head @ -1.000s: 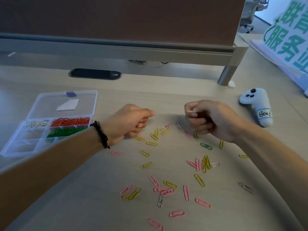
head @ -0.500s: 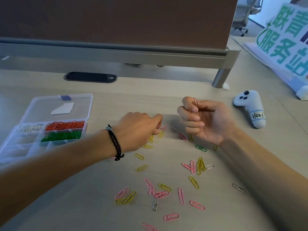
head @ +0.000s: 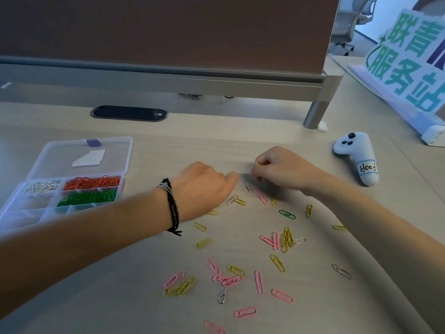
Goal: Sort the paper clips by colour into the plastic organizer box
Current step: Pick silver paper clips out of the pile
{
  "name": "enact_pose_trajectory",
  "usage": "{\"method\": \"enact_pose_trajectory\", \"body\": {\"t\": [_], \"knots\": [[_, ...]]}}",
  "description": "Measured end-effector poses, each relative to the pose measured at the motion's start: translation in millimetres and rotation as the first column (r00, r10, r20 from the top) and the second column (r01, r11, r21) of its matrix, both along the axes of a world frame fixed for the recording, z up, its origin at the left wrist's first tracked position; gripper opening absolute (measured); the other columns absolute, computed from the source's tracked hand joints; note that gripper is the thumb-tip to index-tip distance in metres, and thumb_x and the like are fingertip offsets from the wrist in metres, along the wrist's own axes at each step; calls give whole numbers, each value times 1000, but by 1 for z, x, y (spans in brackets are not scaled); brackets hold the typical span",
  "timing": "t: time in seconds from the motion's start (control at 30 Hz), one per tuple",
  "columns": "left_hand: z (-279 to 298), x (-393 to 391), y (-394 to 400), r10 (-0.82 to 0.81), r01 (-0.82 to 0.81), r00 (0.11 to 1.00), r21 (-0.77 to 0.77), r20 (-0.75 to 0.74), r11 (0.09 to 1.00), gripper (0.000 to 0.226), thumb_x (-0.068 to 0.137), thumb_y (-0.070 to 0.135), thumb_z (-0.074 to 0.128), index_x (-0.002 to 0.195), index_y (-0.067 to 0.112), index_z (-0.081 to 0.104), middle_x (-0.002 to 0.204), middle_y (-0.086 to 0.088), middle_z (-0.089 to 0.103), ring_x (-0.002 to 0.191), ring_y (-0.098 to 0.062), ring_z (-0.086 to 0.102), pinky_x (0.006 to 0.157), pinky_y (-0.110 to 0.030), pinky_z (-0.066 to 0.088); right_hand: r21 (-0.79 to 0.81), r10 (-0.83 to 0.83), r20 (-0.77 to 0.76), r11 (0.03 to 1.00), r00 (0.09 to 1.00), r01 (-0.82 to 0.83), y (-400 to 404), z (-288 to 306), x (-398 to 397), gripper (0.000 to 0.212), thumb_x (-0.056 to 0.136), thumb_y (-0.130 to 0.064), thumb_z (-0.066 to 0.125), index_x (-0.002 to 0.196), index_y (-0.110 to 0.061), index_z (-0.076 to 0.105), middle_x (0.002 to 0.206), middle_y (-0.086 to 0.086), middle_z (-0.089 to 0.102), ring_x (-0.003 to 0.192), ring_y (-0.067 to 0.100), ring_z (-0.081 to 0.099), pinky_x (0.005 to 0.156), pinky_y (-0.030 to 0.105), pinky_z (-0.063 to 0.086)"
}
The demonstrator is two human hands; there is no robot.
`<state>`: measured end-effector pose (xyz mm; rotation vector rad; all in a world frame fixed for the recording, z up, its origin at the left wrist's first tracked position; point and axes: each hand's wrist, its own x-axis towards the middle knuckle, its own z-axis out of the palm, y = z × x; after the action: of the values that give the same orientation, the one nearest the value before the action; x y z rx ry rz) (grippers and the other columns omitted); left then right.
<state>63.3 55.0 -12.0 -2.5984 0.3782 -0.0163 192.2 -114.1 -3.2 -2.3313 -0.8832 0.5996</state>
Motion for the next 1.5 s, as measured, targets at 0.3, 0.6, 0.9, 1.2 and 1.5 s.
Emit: {"method": "enact_pose_trajectory", "body": {"t": [0.3,0.6,0.9,1.2,1.5], "knots": [[6,0,27,-49,-497,860,-813,-508,-303,18,97,10,34,83,17,43,50,3,28,40,-10,19,38,-18,16,-576,403,445,813,800,-90,30,24,-30,20,54,-19,76,53,-12,57,64,5,56,55,21,52,49,23,35],[6,-5,29,-288,-613,756,-483,-587,-625,44,96,38,38,57,18,29,56,-3,24,44,-9,12,39,-17,4,3,92,-205,996,975,-93,17,16,-11,23,70,-27,50,54,-18,35,54,-1,32,49,20,26,47,27,16],[10,-9,4,154,-406,914,-817,-376,411,30,100,35,47,80,20,63,67,2,61,58,-15,50,58,-30,40,251,34,-902,853,431,457,-48,12,-13,19,85,-16,50,67,-12,49,57,2,40,41,7,15,38,20,8],[6,-9,-27,163,-194,978,-264,-134,945,12,103,20,43,99,16,32,66,5,33,57,-21,36,54,-33,29,45,-66,-281,996,957,82,-67,29,-33,25,87,-15,56,63,-9,59,51,3,40,50,17,29,45,25,25],[18,-7,-35,241,-262,964,-231,-115,937,19,96,7,43,114,13,41,97,-9,61,80,-27,56,60,-35,37,-568,491,412,797,768,-205,-86,45,-82,16,91,-40,59,104,-36,68,92,-7,57,94,20,57,70,31,40]]}}
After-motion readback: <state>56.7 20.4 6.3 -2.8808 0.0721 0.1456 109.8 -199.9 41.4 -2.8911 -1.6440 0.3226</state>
